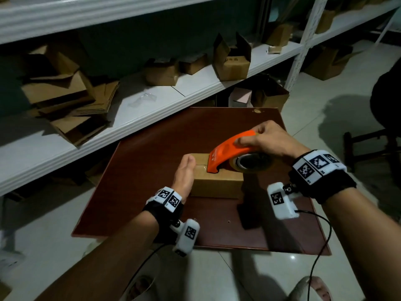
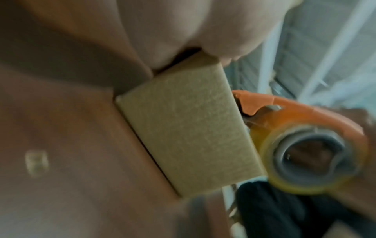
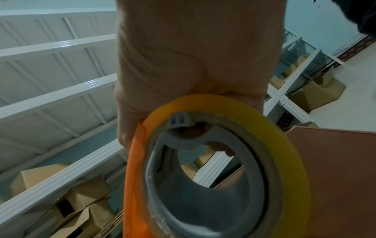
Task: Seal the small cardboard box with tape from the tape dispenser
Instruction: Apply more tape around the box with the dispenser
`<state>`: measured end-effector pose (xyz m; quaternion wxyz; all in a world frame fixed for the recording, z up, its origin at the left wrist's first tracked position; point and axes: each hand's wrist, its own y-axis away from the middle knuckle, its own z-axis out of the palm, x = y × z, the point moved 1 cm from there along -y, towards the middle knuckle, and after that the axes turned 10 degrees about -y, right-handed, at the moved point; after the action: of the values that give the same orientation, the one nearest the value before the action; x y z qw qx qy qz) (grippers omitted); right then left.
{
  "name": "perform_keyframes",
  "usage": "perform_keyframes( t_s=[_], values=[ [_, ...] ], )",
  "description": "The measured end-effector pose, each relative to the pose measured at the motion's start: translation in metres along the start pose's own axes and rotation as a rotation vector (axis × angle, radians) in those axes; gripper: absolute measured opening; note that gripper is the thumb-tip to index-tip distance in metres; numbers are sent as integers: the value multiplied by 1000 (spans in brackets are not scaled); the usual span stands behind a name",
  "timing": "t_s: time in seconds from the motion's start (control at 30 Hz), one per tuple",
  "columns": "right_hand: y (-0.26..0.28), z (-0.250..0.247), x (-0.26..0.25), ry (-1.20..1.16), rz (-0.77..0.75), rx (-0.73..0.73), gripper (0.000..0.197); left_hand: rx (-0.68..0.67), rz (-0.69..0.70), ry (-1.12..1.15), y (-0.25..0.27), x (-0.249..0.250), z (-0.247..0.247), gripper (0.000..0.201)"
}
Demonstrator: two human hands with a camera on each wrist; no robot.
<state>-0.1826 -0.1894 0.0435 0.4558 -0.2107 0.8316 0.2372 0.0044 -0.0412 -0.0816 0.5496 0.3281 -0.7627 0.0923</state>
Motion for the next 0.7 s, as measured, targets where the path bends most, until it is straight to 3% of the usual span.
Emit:
perform_keyframes(
  t_s=[0.13, 0.2, 0.4, 0.63, 0.7],
  values=[
    [0, 0, 0, -11, 0, -18, 48, -66, 61, -82, -2, 4, -5, 51],
    [0, 0, 0, -3, -7, -25, 37, -66, 65, -123, -4, 5, -5, 46],
    [3, 2, -1, -19, -23, -32, 31, -128, 92, -232, -7, 13, -15, 33],
    [3, 12, 6, -50, -38, -95, 39, -36, 59, -216, -17, 11, -29, 5],
    [4, 11, 7, -78, -39, -93, 40, -38, 44, -193, -15, 12, -24, 11]
  ],
)
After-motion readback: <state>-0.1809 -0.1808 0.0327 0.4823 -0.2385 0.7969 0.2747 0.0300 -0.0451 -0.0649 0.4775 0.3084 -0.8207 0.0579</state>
